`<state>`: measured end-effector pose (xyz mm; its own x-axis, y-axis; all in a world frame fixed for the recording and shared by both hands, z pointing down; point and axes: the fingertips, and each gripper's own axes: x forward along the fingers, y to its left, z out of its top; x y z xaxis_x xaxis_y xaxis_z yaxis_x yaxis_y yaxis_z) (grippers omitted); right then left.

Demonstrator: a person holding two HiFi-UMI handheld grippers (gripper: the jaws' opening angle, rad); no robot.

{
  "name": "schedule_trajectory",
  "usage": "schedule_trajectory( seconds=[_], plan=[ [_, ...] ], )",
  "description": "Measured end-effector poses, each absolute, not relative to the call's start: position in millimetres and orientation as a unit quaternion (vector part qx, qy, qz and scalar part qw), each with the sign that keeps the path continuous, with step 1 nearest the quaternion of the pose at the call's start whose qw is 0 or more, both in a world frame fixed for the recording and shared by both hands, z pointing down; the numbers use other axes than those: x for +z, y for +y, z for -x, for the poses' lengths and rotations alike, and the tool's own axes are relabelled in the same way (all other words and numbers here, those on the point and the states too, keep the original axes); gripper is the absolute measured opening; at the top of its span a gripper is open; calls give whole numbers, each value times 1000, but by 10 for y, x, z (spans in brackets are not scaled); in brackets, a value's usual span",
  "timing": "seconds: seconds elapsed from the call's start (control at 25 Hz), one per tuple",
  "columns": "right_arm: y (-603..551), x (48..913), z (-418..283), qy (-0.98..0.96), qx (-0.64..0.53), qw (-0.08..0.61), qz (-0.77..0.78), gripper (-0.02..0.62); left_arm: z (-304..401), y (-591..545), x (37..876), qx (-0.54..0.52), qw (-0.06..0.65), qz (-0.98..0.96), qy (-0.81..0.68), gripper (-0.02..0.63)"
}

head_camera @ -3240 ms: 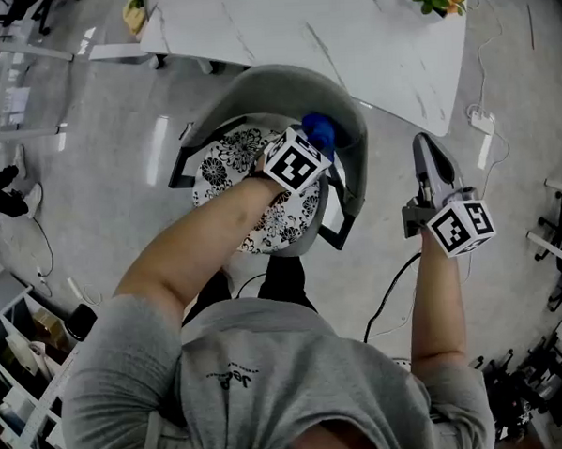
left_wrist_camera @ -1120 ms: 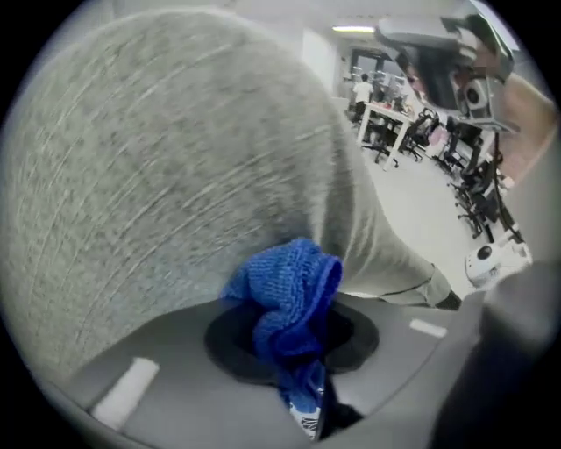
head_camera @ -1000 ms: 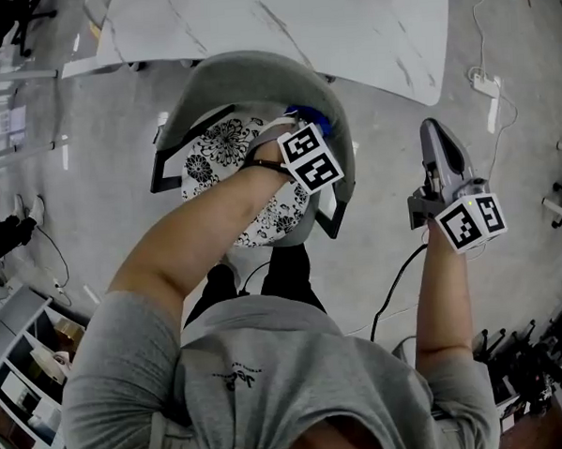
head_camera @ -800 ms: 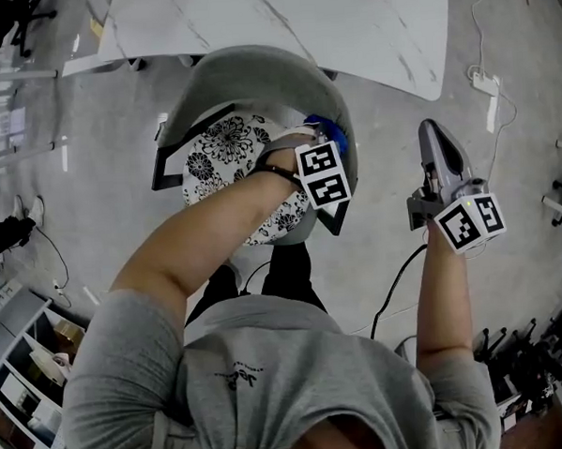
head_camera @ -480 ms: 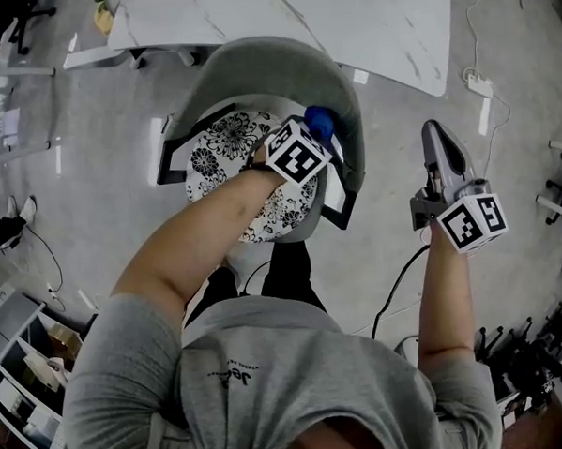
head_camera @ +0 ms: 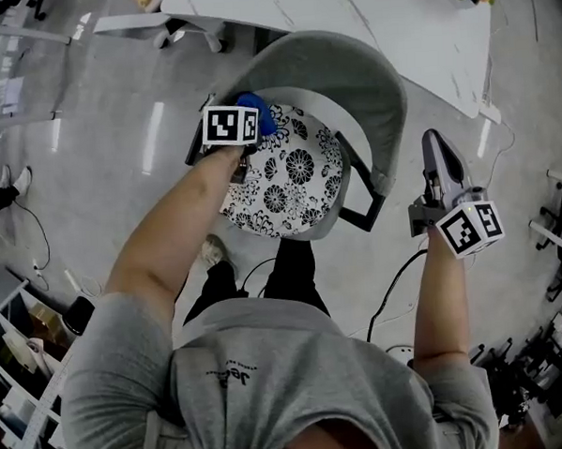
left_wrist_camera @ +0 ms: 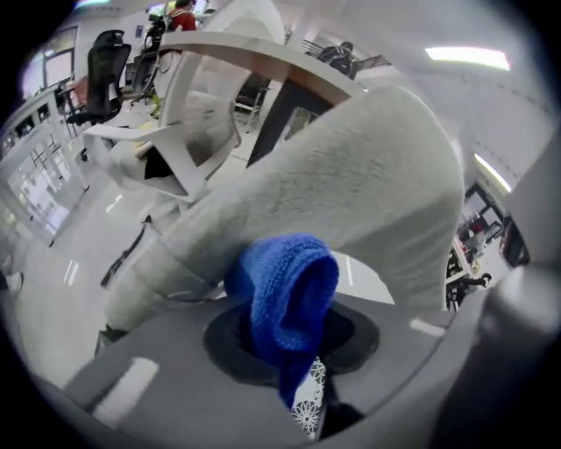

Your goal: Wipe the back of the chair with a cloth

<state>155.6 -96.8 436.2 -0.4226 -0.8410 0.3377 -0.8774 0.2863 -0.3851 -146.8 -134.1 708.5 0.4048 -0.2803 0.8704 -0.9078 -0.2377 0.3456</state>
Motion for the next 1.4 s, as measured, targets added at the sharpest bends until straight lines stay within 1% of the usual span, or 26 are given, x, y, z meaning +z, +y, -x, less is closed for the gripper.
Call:
schedule_trajectory(
  seconds=[0.08, 0.2, 0.4, 0.68, 0.92, 1.04, 1.24, 1.4],
  plan=[
    [-1023, 4373, -1490, -804, 265, 38, -531, 3, 1561, -1344, 7117, 337, 467, -694, -433, 124],
    [-1130, 4334, -1477, -810, 257, 41, -525, 3, 1600, -1445, 7156, 328, 471, -684, -450, 124],
    [-1241, 4301, -1723, -809, 247, 47, -531, 3, 1475, -1714, 7200, 318, 479, -671, -467, 124],
    [-1300, 4406, -2294, -797, 249, 44, -549, 3, 1003, -1915, 7286, 387, 427, -690, -438, 124],
    [-1258, 4476, -2718, -788, 250, 38, -562, 3, 277, -1926, 7261, 402, 409, -717, -396, 124],
    [-1220, 4481, -2892, -783, 249, 32, -568, 3, -40, -1878, 7223, 427, 376, -733, -372, 124],
    [-1117, 4515, -3093, -777, 250, 27, -577, 3, -558, -1797, 7094, 457, 276, -786, -313, 124],
    [-1035, 4527, -3140, -776, 251, 23, -579, 3, -946, -1521, 7041, 468, 248, -811, -249, 124]
  ],
)
